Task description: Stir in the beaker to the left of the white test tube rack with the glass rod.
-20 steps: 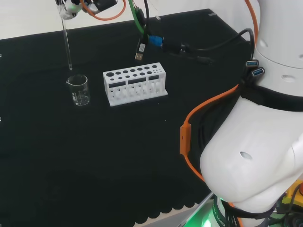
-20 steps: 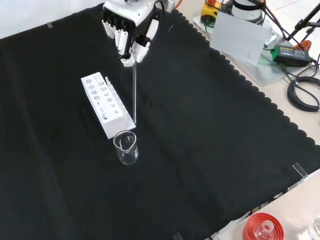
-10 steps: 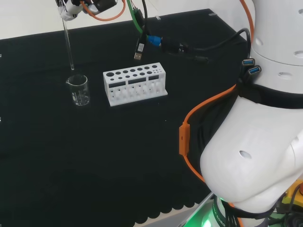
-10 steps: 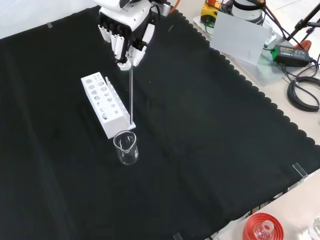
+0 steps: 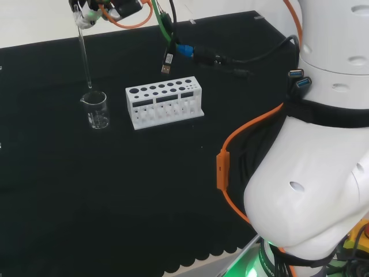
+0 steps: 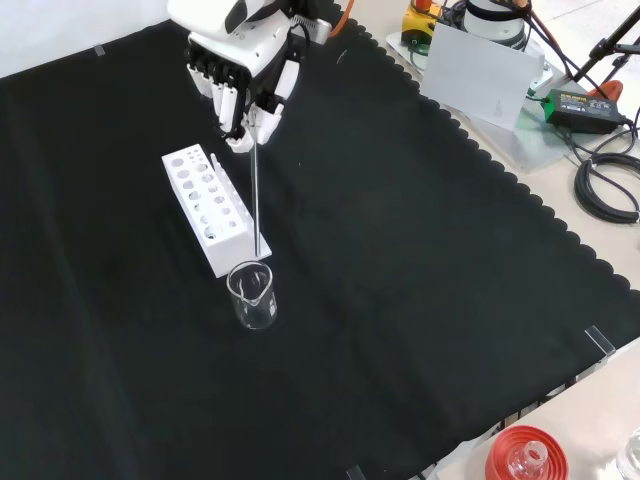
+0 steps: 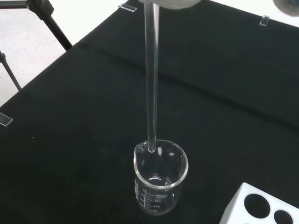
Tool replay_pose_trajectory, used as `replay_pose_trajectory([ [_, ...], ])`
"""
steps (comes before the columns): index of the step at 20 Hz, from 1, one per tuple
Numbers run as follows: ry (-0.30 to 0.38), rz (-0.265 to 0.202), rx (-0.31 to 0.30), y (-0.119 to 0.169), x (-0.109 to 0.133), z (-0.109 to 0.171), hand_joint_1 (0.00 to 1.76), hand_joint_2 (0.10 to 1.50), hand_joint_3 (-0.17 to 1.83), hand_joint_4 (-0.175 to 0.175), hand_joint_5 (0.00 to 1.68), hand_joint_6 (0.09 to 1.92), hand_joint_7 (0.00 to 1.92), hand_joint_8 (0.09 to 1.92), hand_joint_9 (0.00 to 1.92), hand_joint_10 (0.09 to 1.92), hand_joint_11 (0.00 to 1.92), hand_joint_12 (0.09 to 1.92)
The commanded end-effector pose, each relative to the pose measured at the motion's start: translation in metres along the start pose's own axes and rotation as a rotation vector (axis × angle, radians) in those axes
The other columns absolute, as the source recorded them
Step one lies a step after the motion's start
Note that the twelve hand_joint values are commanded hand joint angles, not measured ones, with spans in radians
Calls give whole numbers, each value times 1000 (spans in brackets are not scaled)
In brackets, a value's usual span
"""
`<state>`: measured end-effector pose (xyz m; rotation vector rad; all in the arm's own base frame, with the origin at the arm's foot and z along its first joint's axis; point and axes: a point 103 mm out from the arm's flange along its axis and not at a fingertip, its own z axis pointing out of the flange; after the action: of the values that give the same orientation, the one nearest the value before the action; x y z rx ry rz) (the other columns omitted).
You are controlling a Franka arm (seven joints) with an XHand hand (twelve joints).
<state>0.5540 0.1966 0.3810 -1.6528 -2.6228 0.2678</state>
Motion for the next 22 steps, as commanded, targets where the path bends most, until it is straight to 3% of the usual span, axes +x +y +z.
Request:
replay_pose_trajectory([
  [1, 7, 7, 11, 11, -9, 21, 1200, 1125, -175, -175, 1136, 788, 1614, 583, 1818, 294, 1662, 531],
  [22, 8, 14, 60, 26, -7, 74, 1200, 1125, -175, -175, 1135, 788, 1615, 578, 1818, 289, 1662, 532],
])
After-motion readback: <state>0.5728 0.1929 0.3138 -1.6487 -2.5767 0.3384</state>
